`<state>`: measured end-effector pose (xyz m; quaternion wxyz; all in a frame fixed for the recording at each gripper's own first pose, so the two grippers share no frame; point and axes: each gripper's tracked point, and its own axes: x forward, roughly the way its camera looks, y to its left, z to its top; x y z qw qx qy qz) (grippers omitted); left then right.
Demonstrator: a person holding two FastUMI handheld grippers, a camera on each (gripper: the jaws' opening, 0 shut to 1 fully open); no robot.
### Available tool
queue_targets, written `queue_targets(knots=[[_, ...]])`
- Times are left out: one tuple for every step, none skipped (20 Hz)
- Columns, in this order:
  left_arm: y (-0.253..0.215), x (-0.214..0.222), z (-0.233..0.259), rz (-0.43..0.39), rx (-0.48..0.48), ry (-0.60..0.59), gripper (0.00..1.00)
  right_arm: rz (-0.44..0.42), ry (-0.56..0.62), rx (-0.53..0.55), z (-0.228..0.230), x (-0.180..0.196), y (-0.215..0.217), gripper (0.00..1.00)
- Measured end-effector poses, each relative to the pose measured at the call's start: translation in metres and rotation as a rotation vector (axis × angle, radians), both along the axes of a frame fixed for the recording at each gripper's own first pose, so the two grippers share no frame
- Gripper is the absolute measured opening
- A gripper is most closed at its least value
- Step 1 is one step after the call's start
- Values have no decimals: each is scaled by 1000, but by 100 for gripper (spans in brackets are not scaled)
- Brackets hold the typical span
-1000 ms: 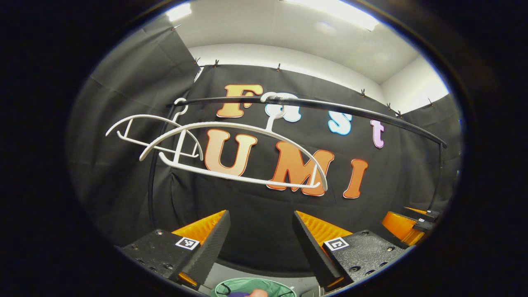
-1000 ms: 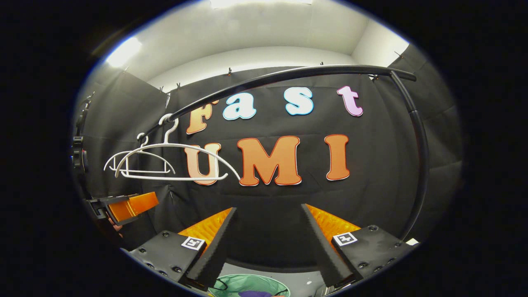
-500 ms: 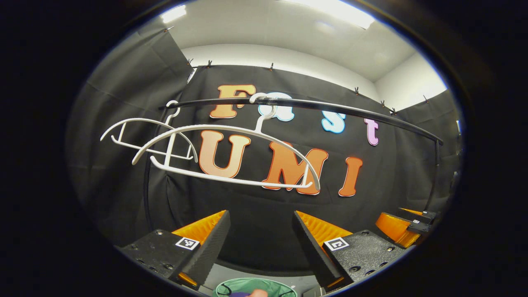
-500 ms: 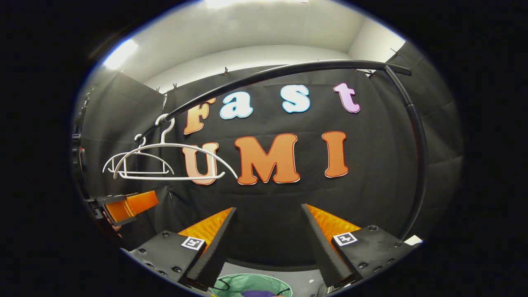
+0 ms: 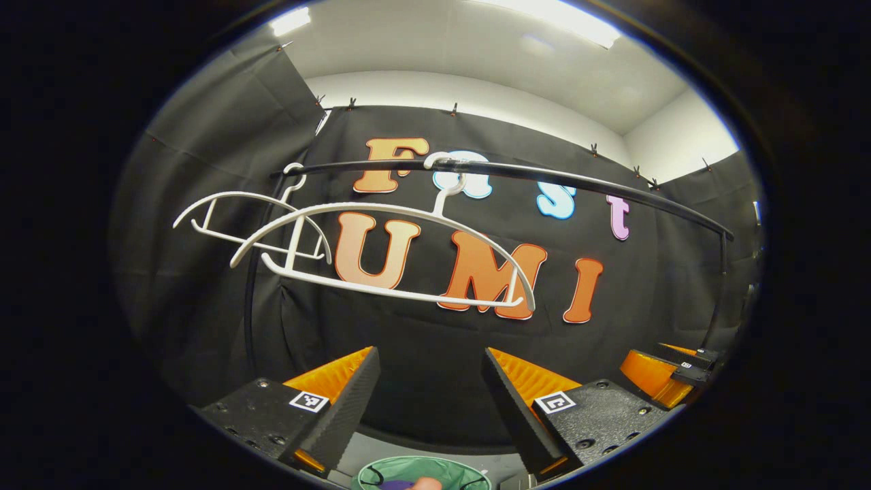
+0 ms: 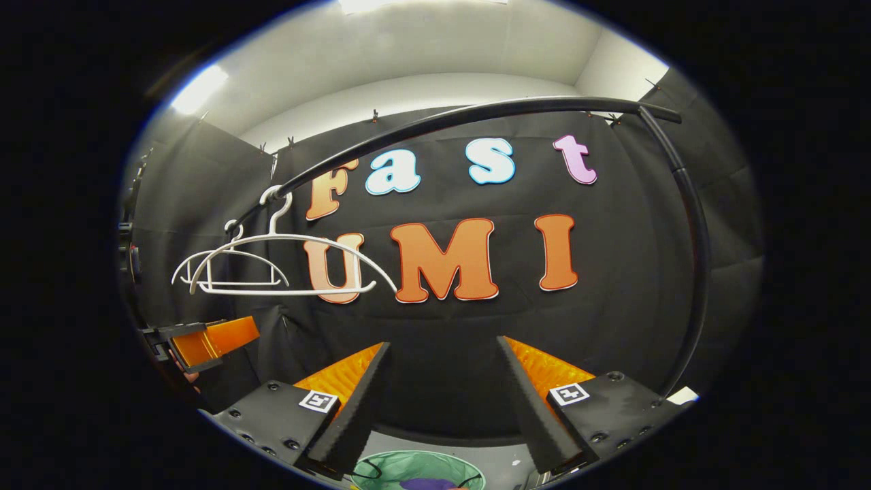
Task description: Grasp the clothes on the hanger with both hands and then place them into the laundry hamper below.
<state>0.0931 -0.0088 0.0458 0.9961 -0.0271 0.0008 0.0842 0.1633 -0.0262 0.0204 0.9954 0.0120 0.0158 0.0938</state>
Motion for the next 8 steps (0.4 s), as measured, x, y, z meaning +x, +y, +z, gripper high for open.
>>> queue_targets(knots=[[0, -1, -1, 1, 0, 2, 92, 4, 1, -2, -1, 0, 2, 98], [1, -1, -2, 2, -3, 4, 92, 9, 4, -3, -2, 0, 4, 98], [1, -2, -2, 4, -7, 7, 92, 13, 7, -4, -3, 0, 6, 98], [2, -2, -3, 5, -11, 8, 92, 16, 8, -6, -3, -1, 6, 98], [2, -3, -3, 7, -13, 9, 92, 17, 10, -7, -5, -1, 6, 98], [4, -4, -4, 10, -12, 10, 92, 17, 13, -9, -6, 0, 7, 98], [4, -4, -5, 16, -6, 12, 95, 19, 17, -10, -8, 0, 7, 98], [5, -4, -6, 22, 1, 16, 95, 19, 22, -11, -10, 0, 7, 98]])
